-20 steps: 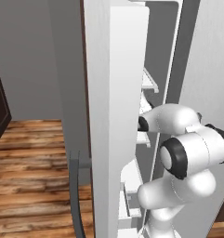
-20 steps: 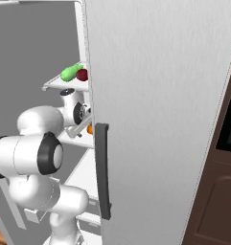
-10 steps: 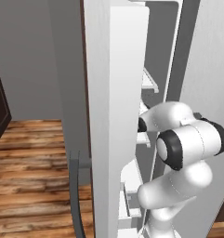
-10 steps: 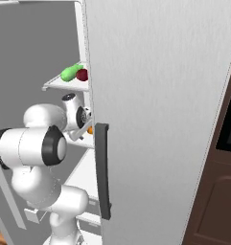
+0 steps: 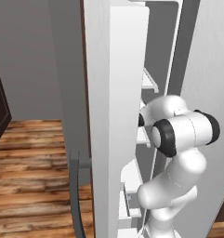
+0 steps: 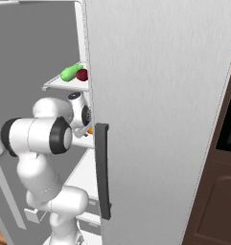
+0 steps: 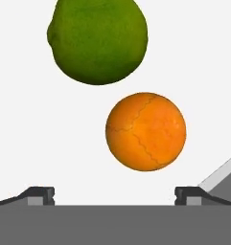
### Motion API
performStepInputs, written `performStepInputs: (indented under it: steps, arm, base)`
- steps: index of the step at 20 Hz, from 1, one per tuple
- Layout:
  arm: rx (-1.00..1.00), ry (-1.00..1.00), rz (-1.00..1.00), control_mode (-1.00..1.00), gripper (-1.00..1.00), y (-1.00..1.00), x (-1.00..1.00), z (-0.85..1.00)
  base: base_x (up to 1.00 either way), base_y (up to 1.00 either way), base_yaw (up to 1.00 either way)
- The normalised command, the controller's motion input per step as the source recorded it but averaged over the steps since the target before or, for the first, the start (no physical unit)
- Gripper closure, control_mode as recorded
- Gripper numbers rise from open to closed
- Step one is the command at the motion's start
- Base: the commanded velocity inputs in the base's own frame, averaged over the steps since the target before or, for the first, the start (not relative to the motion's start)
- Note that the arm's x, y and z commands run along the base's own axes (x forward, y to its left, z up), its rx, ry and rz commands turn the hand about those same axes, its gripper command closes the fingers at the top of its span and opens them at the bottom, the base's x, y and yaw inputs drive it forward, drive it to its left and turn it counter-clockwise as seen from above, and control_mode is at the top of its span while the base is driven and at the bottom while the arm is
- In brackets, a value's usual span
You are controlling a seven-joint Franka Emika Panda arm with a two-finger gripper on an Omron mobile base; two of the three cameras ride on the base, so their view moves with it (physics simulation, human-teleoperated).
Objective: Take the orange and lime from the second highest rack and move them to the highest rack where the pear and corn are located, to maximize freezer space. Close the freezer door after rearranging.
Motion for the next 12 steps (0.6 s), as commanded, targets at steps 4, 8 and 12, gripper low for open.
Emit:
performStepInputs:
  steps: [4,8,12]
  arm:
    - [0.0,0.03,0.0,-1.0,-1.0,0.0,0.46,-0.21]
    - [0.0,0.11,0.0,-1.0,-1.0,0.0,0.38,-0.33]
    - [0.0,0.08,0.0,-1.0,-1.0,0.0,0.42,-0.26]
  base:
    - [0.0,0.0,0.0]
    - [0.0,0.0,0.0]
    - [0.0,0.0,0.0]
